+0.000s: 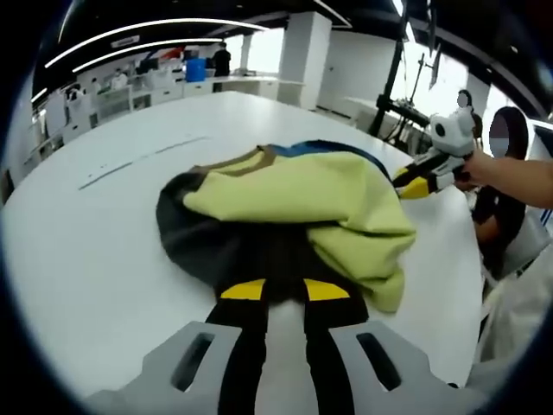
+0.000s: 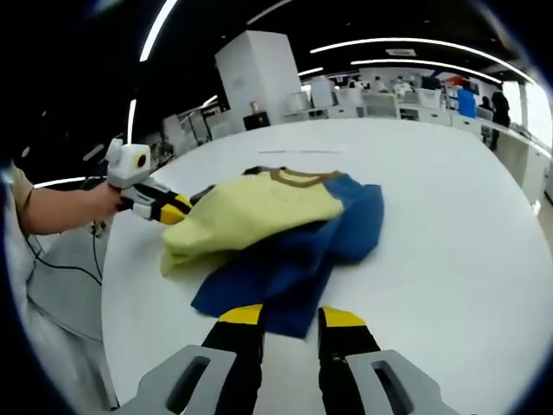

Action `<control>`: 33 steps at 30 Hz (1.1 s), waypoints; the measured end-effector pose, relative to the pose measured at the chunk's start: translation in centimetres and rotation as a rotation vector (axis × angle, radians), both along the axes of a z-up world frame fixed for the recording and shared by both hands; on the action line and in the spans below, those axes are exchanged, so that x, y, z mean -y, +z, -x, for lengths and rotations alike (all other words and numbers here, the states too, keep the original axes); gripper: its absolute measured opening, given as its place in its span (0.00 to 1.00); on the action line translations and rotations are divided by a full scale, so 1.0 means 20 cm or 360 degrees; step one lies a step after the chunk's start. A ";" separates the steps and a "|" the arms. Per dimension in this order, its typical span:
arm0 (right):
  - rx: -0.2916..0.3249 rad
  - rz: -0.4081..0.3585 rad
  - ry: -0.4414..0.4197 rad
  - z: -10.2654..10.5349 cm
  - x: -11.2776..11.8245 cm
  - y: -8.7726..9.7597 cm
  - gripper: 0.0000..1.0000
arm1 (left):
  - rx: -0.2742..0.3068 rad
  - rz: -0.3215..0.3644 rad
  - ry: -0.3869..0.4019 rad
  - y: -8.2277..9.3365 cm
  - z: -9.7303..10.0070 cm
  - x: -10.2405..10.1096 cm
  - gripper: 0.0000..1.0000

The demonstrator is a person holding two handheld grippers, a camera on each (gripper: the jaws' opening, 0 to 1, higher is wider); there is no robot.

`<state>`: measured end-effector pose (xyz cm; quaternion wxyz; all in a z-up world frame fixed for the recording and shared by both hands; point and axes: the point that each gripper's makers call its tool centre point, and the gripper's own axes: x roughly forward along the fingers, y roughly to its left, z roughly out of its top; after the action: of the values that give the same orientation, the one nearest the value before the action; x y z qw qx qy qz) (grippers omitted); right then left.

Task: Fold the garment on the visible template until the final outline fits inside the template.

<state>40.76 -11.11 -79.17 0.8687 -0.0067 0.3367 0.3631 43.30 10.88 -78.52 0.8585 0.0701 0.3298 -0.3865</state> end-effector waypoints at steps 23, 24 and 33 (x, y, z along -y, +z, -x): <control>0.0052 0.0112 0.0059 0.00 0.01 -0.02 0.00 | 0.0044 -0.0113 -0.0008 -0.03 -0.03 0.01 0.00; 0.0056 0.0109 0.0053 0.00 0.02 -0.02 0.00 | 0.0043 -0.0109 -0.0010 -0.02 -0.03 0.01 0.00; 0.0076 0.0090 -0.0027 -0.06 0.10 0.06 0.00 | 0.0078 -0.0086 -0.0025 0.07 -0.04 -0.06 0.00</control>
<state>41.92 -13.02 -77.96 0.8791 -0.0370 0.3260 0.3457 44.02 12.10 -77.17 0.8610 0.1052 0.3184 -0.3824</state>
